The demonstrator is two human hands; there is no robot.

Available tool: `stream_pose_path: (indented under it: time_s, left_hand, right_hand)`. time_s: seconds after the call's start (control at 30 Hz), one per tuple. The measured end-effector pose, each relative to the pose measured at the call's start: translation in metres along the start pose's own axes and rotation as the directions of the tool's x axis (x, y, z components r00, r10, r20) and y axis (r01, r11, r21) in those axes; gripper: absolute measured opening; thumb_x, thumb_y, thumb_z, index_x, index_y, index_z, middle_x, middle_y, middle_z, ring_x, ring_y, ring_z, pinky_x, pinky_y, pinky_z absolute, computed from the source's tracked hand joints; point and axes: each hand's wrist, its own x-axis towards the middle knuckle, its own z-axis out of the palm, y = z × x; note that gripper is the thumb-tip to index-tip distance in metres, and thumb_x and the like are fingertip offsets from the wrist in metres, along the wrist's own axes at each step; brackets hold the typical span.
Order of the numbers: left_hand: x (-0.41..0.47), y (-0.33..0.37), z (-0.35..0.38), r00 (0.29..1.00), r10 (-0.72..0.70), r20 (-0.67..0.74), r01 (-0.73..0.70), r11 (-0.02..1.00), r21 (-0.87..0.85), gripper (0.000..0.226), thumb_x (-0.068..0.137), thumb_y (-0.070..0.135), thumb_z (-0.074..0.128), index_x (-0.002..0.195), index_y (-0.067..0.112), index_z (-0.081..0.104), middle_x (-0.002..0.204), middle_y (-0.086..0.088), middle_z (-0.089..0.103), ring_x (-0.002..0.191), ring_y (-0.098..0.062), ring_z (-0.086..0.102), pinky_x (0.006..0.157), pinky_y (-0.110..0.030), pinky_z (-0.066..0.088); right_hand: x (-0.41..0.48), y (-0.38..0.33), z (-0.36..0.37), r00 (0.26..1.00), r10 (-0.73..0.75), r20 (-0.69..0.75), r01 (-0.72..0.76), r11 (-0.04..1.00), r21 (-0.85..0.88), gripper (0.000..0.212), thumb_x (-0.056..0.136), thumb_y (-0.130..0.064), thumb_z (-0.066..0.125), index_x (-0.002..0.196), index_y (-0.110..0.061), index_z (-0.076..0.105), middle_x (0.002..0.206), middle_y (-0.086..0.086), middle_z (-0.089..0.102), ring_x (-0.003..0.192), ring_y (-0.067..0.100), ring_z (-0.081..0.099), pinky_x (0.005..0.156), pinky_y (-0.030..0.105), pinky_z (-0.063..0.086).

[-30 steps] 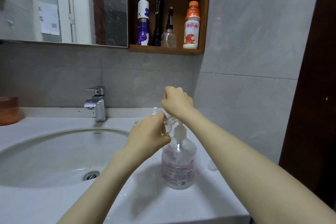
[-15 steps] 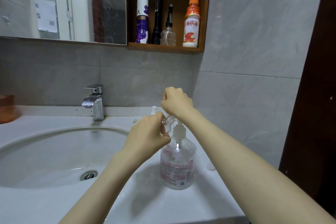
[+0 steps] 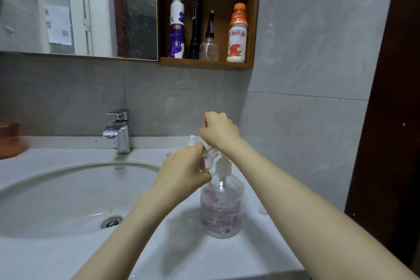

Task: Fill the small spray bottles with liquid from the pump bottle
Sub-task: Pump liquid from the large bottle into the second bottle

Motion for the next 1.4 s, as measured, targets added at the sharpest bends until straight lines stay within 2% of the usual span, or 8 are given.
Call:
stream_pose_path:
  time_s: [0.1, 0.27, 0.67, 0.73, 0.87, 0.97, 1.1, 1.4]
  left_hand:
    - [0.000, 0.002, -0.001, 1.000, 0.015, 0.006, -0.015, 0.999, 0.032, 0.013, 0.076, 0.016, 0.055, 0.087, 0.015, 0.047, 0.079, 0.007, 0.059, 0.077, -0.021, 0.056, 0.050, -0.023, 0.023]
    - [0.000, 0.000, -0.001, 1.000, 0.007, 0.002, -0.007, 1.000, 0.005, 0.015, 0.076, 0.017, 0.056, 0.090, 0.015, 0.050, 0.087, 0.005, 0.064, 0.080, -0.021, 0.059, 0.052, -0.025, 0.031]
    - [0.000, 0.001, 0.002, 0.999, 0.022, -0.050, -0.024, 0.999, -0.036, 0.016, 0.076, 0.015, 0.056, 0.090, 0.016, 0.049, 0.080, 0.008, 0.063, 0.077, -0.020, 0.058, 0.051, -0.023, 0.029]
    - [0.000, 0.000, 0.003, 0.998, 0.022, -0.059, -0.025, 0.998, -0.053, 0.016, 0.076, 0.015, 0.057, 0.086, 0.020, 0.046, 0.073, 0.011, 0.058, 0.073, -0.018, 0.055, 0.051, -0.022, 0.029]
    - [-0.001, -0.005, 0.006, 0.997, 0.028, -0.067, -0.035, 0.994, -0.099, 0.018, 0.073, 0.013, 0.058, 0.078, 0.021, 0.043, 0.064, 0.012, 0.052, 0.070, -0.017, 0.057, 0.056, -0.028, 0.038]
    - [-0.001, -0.008, 0.010, 0.999, 0.022, -0.048, -0.026, 0.996, -0.090, 0.018, 0.073, 0.013, 0.058, 0.077, 0.021, 0.043, 0.066, 0.011, 0.054, 0.072, -0.018, 0.058, 0.058, -0.030, 0.036]
    - [-0.001, -0.006, 0.013, 1.000, 0.024, -0.001, -0.024, 0.993, -0.117, 0.018, 0.073, 0.014, 0.058, 0.082, 0.021, 0.045, 0.075, 0.009, 0.061, 0.074, -0.018, 0.059, 0.062, -0.033, 0.045]
    - [0.003, -0.003, 0.003, 1.000, 0.027, 0.013, -0.026, 0.999, -0.025, 0.014, 0.074, 0.016, 0.057, 0.086, 0.016, 0.049, 0.081, 0.007, 0.063, 0.077, -0.019, 0.060, 0.055, -0.027, 0.031]
  right_hand:
    - [-0.001, 0.001, -0.001, 1.000, 0.002, -0.018, -0.002, 1.000, 0.009, 0.025, 0.083, -0.005, 0.040, 0.104, -0.008, 0.055, 0.112, 0.013, 0.055, 0.099, 0.036, 0.053, 0.073, 0.033, 0.037]
    - [0.001, 0.000, -0.002, 1.000, -0.001, -0.018, 0.001, 1.000, 0.012, 0.025, 0.084, -0.005, 0.040, 0.103, -0.008, 0.055, 0.111, 0.014, 0.056, 0.097, 0.035, 0.053, 0.072, 0.033, 0.037]
    - [0.005, 0.002, -0.001, 1.000, 0.025, -0.015, -0.024, 0.999, 0.032, 0.026, 0.082, -0.006, 0.041, 0.103, -0.009, 0.057, 0.111, 0.012, 0.059, 0.098, 0.035, 0.055, 0.073, 0.033, 0.040]
    - [0.006, 0.002, 0.000, 1.000, 0.018, -0.020, -0.018, 0.999, 0.029, 0.026, 0.082, -0.005, 0.041, 0.102, -0.009, 0.057, 0.109, 0.013, 0.059, 0.096, 0.035, 0.055, 0.072, 0.033, 0.041]
    - [0.003, -0.001, -0.001, 0.998, -0.051, -0.038, 0.050, 0.999, -0.017, 0.023, 0.083, -0.005, 0.042, 0.102, -0.007, 0.055, 0.108, 0.014, 0.055, 0.090, 0.034, 0.052, 0.070, 0.034, 0.038]
    - [0.002, -0.002, 0.002, 0.997, -0.071, 0.030, 0.073, 0.994, -0.086, 0.022, 0.086, -0.007, 0.044, 0.106, -0.006, 0.054, 0.111, 0.014, 0.053, 0.092, 0.034, 0.052, 0.071, 0.033, 0.037]
    - [0.002, 0.007, 0.006, 0.997, -0.009, 0.070, 0.012, 0.999, -0.038, 0.024, 0.084, -0.007, 0.044, 0.105, -0.007, 0.055, 0.112, 0.013, 0.055, 0.094, 0.035, 0.055, 0.072, 0.032, 0.040]
    - [0.005, 0.002, 0.000, 1.000, -0.022, -0.008, 0.022, 1.000, -0.013, 0.024, 0.083, -0.007, 0.042, 0.103, -0.009, 0.055, 0.111, 0.012, 0.054, 0.098, 0.035, 0.053, 0.074, 0.033, 0.039]
